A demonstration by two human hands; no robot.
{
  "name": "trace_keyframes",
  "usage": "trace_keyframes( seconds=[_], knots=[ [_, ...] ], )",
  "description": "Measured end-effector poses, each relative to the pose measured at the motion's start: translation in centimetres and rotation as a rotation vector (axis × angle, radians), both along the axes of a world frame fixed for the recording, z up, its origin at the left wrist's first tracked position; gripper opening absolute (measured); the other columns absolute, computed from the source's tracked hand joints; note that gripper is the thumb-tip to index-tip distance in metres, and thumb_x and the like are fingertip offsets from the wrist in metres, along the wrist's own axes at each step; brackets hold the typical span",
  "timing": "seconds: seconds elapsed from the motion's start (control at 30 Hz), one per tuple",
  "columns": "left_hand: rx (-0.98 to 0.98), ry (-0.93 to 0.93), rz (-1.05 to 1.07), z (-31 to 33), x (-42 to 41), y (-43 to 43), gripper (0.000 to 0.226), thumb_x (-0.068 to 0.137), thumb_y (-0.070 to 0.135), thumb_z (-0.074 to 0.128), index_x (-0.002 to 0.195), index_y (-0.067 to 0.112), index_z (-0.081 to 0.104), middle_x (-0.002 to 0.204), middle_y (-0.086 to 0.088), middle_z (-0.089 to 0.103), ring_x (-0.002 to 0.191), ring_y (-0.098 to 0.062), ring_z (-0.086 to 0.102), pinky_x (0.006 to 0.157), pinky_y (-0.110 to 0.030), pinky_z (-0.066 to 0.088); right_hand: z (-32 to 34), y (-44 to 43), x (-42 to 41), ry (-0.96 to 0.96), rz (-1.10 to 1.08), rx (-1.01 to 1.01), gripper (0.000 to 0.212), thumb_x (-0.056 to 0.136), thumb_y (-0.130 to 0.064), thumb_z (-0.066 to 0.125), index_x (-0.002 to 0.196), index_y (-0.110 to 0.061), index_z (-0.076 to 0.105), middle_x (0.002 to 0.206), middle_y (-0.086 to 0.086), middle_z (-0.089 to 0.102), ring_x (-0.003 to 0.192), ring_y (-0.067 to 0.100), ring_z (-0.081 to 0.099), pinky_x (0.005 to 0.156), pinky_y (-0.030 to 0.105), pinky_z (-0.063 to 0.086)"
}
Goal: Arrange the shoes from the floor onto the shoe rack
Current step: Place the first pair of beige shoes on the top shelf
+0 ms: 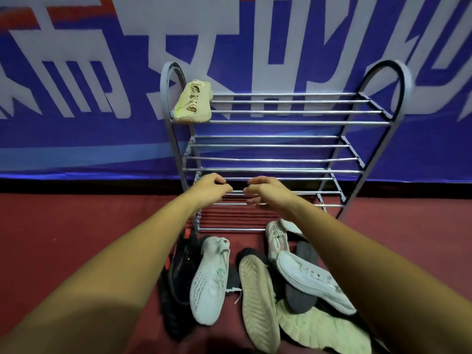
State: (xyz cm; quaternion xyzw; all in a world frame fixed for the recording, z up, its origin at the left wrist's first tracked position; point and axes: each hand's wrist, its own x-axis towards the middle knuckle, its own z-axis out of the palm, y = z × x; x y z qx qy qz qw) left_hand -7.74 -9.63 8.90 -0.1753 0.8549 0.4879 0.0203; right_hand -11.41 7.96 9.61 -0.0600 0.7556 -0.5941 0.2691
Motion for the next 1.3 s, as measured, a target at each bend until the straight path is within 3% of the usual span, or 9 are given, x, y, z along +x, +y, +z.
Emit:
trace_keyframes(
  seconds=[0.27, 0.4, 0.6, 0.73, 0.9, 0.97, 1.03, 1.2, 1.3],
  knots=[
    [-0.229, -0.220, -0.262, -8.0, 1.4, 4.8, 0.027, 0.084, 0.035, 0.068, 0.107, 0.024, 0.058, 0.103, 0.003, 0.064, 0.093, -0.017, 0.062, 0.087, -0.036, 0.052, -7.9, 4.4, 2.3, -0.040, 0.014, 0.229, 0.020, 0.088, -0.017, 0.066, 0.107, -0.012, 0.061, 0.086, 0.005, 0.062, 0.065, 0.013, 0.061, 0.067, 0.029, 0.045],
    [-0.185, -0.311, -0.259, -12.7, 2.6, 6.2, 0.026, 0.086, 0.030, 0.066, 0.109, 0.021, 0.058, 0.100, 0.001, 0.060, 0.082, -0.014, 0.054, 0.065, -0.027, 0.044, -11.7, 5.2, 3.0, -0.083, 0.081, 0.360, 0.013, 0.083, -0.013, 0.064, 0.093, -0.006, 0.061, 0.080, 0.014, 0.061, 0.068, 0.023, 0.057, 0.063, 0.029, 0.046],
    [-0.209, -0.476, -0.328, -17.4, 3.2, 6.5, 0.028, 0.090, 0.036, 0.061, 0.113, 0.021, 0.056, 0.111, 0.000, 0.060, 0.097, -0.018, 0.058, 0.080, -0.029, 0.046, -17.2, 5.4, 2.9, -0.118, 0.142, 0.494, 0.033, 0.090, -0.013, 0.065, 0.118, 0.001, 0.055, 0.093, 0.015, 0.061, 0.066, 0.020, 0.062, 0.052, 0.026, 0.045],
    [-0.186, -0.526, -0.314, -19.8, 2.9, 6.2, 0.032, 0.087, 0.031, 0.059, 0.117, 0.020, 0.055, 0.112, -0.006, 0.061, 0.091, -0.021, 0.057, 0.075, -0.030, 0.045, -20.7, 5.1, 2.9, -0.143, 0.202, 0.566, 0.041, 0.088, -0.018, 0.066, 0.123, -0.003, 0.051, 0.109, 0.018, 0.065, 0.087, 0.031, 0.072, 0.065, 0.035, 0.054],
    [-0.147, -0.638, -0.310, -22.9, 2.2, 6.6, 0.052, 0.087, 0.022, 0.058, 0.137, 0.014, 0.044, 0.133, -0.017, 0.056, 0.123, -0.034, 0.055, 0.088, -0.037, 0.049, -23.9, 4.3, 2.5, -0.136, 0.310, 0.694, 0.064, 0.079, -0.024, 0.068, 0.134, -0.004, 0.042, 0.116, 0.017, 0.065, 0.102, 0.032, 0.067, 0.083, 0.042, 0.057],
    [-0.151, -0.660, -0.316, -23.6, 1.7, 6.6, 0.056, 0.089, 0.023, 0.058, 0.141, 0.012, 0.039, 0.131, -0.018, 0.057, 0.118, -0.034, 0.058, 0.087, -0.039, 0.050, -24.8, 3.9, 2.5, -0.097, 0.347, 0.759, 0.077, 0.083, -0.035, 0.070, 0.144, -0.004, 0.033, 0.132, 0.016, 0.057, 0.119, 0.033, 0.059, 0.096, 0.041, 0.050],
    [-0.147, -0.654, -0.307, -24.0, 1.4, 6.5, 0.056, 0.089, 0.021, 0.057, 0.140, 0.012, 0.037, 0.117, -0.014, 0.058, 0.098, -0.028, 0.061, 0.071, -0.036, 0.051, -25.8, 3.6, 2.6, -0.085, 0.358, 0.773, 0.088, 0.088, -0.043, 0.067, 0.151, -0.002, 0.021, 0.146, 0.019, 0.046, 0.131, 0.035, 0.050, 0.105, 0.041, 0.042],
    [-0.230, -0.671, -0.269, -24.9, 0.9, 6.8, 0.061, 0.091, 0.020, 0.051, 0.147, 0.015, 0.026, 0.136, -0.020, 0.047, 0.120, -0.036, 0.053, 0.094, -0.041, 0.047, -27.0, 2.7, 2.3, -0.083, 0.324, 0.785, 0.075, 0.096, -0.040, 0.055, 0.150, -0.002, 0.019, 0.143, 0.026, 0.048, 0.130, 0.040, 0.050, 0.106, 0.045, 0.041],
    [-0.193, -0.667, -0.233, -24.9, 0.7, 7.0, 0.054, 0.090, 0.019, 0.051, 0.141, 0.016, 0.031, 0.132, -0.021, 0.048, 0.119, -0.037, 0.053, 0.094, -0.044, 0.047, -26.9, 2.7, 1.8, -0.069, 0.294, 0.771, 0.064, 0.095, -0.032, 0.058, 0.144, -0.003, 0.028, 0.140, 0.024, 0.051, 0.128, 0.040, 0.051, 0.104, 0.043, 0.043]
  ],
)
